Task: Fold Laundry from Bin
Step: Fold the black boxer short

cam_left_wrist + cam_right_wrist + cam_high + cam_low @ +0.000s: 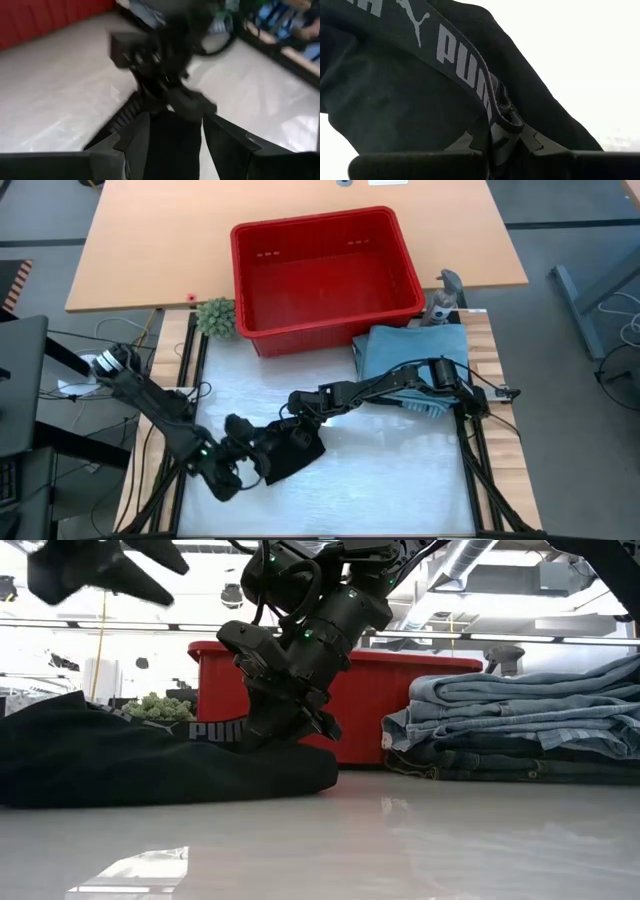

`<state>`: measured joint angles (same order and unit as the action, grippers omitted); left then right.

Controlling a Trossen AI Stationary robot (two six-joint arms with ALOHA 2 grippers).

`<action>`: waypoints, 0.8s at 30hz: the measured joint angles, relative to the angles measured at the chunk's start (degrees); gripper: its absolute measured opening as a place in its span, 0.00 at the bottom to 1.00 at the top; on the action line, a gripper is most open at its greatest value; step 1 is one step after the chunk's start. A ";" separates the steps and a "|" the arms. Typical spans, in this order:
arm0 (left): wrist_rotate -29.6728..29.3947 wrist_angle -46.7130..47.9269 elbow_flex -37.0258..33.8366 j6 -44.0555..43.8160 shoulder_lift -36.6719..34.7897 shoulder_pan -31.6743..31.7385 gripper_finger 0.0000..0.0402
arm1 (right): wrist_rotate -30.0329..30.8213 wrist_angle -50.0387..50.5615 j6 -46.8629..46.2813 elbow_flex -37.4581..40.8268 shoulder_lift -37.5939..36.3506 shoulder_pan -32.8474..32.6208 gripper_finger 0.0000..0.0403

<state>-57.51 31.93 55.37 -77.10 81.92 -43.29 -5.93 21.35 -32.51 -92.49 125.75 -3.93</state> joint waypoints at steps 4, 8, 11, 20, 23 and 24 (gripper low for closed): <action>3.66 -3.92 0.00 2.66 5.64 0.42 0.43 | 0.00 -0.19 -0.50 0.00 0.00 0.44 0.18; 3.29 -3.96 -0.04 -0.66 11.03 0.12 0.43 | 0.00 -0.49 -0.53 0.00 0.00 1.08 0.18; 3.25 -3.31 -0.04 -3.29 14.68 0.14 0.43 | -0.02 -0.46 -0.89 0.00 0.00 1.16 0.18; 3.80 7.49 -0.07 -20.53 24.02 0.14 0.43 | -0.04 -0.42 -1.05 0.00 0.00 1.03 0.18; 5.51 7.93 -0.07 -23.12 26.16 0.16 0.43 | -0.07 -0.44 -1.05 0.00 0.00 1.03 0.18; 6.35 7.63 -0.07 -23.50 26.63 0.18 0.43 | -0.18 -0.44 -1.05 0.00 0.00 1.04 0.18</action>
<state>-51.15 39.56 55.31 -100.61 108.56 -43.11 -6.12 20.91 -33.56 -92.49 125.75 -2.89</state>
